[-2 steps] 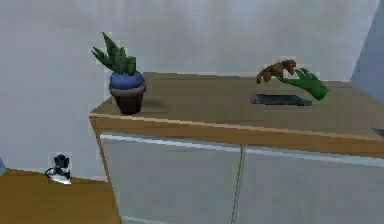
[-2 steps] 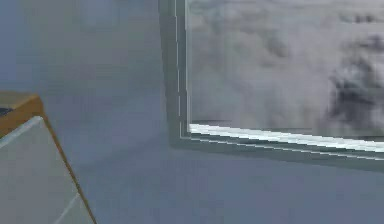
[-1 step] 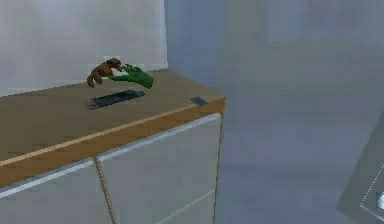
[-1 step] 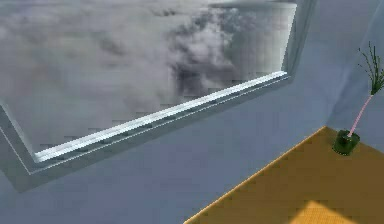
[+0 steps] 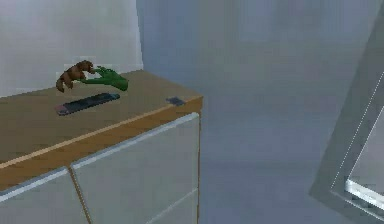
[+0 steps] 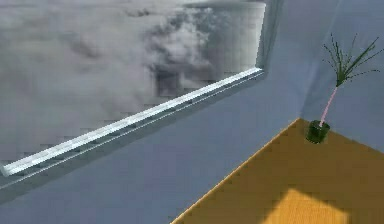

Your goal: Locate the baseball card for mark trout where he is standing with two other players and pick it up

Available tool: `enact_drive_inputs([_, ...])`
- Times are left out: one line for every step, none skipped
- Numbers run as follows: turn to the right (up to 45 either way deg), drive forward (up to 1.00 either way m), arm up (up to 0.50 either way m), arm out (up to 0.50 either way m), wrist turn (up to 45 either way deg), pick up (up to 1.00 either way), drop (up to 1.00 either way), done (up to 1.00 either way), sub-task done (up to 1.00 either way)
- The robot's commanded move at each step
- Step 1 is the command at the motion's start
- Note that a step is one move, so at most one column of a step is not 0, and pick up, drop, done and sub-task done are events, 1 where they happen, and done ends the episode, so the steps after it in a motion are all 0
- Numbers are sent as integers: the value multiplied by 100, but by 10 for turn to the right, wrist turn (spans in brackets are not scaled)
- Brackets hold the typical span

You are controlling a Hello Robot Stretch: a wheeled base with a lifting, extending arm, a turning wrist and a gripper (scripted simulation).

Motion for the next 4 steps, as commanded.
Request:
enact_drive_inputs([0, 50, 0, 0, 0, 0, 0, 0, 0])
enact_drive_inputs([-450, 0, 0, 0, 0, 0, 0, 0, 0])
enact_drive_inputs([-450, 0, 0, 0, 0, 0, 0, 0, 0])
enact_drive_inputs([-120, 0, 0, 0, 0, 0, 0, 0, 0])
